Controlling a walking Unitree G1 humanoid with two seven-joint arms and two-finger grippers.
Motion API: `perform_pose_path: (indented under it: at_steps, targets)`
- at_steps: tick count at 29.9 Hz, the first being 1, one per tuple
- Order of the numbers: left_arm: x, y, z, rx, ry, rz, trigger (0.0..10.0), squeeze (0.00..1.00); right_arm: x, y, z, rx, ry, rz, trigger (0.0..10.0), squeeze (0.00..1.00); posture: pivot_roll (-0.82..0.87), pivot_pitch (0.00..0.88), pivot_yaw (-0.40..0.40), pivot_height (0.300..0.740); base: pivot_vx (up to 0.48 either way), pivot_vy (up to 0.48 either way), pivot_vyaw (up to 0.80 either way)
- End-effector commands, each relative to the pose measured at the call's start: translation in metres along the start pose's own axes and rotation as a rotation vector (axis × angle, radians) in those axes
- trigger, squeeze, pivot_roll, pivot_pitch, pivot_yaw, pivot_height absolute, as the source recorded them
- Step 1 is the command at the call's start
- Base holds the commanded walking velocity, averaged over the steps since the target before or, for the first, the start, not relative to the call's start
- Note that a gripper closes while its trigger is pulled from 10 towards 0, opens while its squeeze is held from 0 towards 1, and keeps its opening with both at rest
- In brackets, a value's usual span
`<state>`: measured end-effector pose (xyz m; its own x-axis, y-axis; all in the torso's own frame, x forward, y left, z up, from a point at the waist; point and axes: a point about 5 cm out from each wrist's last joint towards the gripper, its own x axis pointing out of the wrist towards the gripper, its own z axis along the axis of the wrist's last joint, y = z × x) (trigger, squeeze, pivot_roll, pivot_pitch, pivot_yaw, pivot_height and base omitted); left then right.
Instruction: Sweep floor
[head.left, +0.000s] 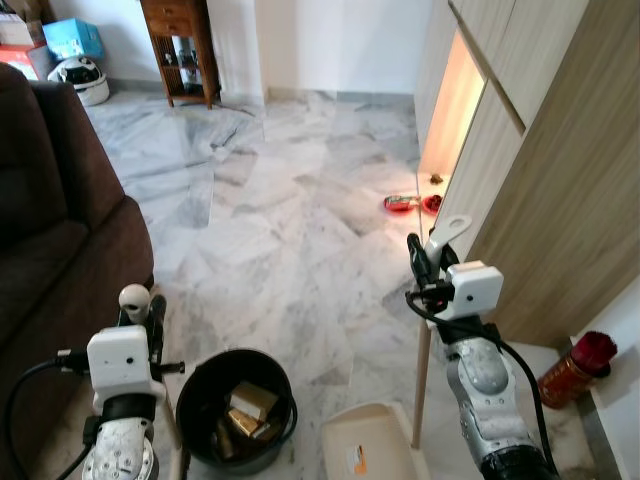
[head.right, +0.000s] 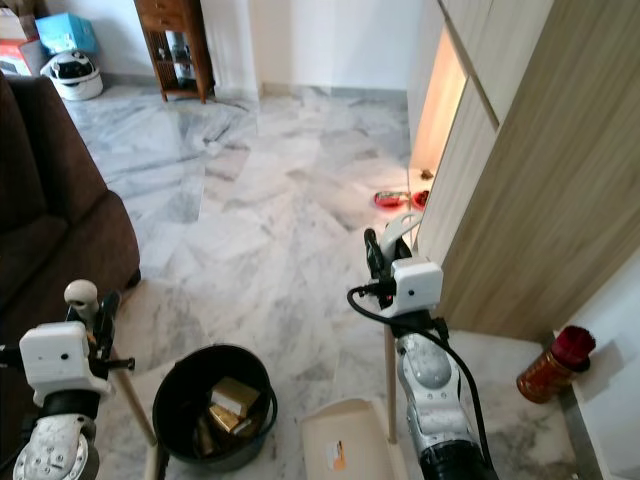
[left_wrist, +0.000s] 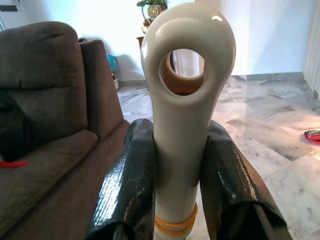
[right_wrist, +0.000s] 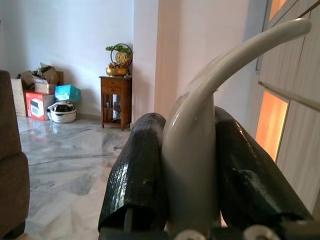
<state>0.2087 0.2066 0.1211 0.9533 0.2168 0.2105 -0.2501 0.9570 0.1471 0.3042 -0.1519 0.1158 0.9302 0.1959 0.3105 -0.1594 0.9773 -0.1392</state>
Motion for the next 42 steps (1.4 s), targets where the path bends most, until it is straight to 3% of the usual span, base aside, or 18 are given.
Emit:
perform_pose_path:
  at_steps: [1,29,42]
  targets:
    - [0.002,-0.001,0.010,0.010,-0.063,-0.004,10.0,0.00,0.005,-0.002,0.008,-0.006,-0.040,-0.005,10.0,0.00,0.12,0.000,-0.002,0.740,-0.289,0.000,0.00]
    - [0.007,-0.005,0.006,0.004,-0.061,-0.007,10.0,0.00,0.004,-0.010,0.007,-0.020,-0.029,-0.027,10.0,0.00,0.10,0.000,-0.003,0.740,-0.290,0.000,0.00]
    - [0.013,0.002,-0.011,0.025,-0.002,0.008,10.0,0.00,-0.004,-0.014,-0.006,-0.023,0.040,-0.045,10.0,0.00,0.09,0.000,-0.003,0.740,0.000,0.000,-0.04]
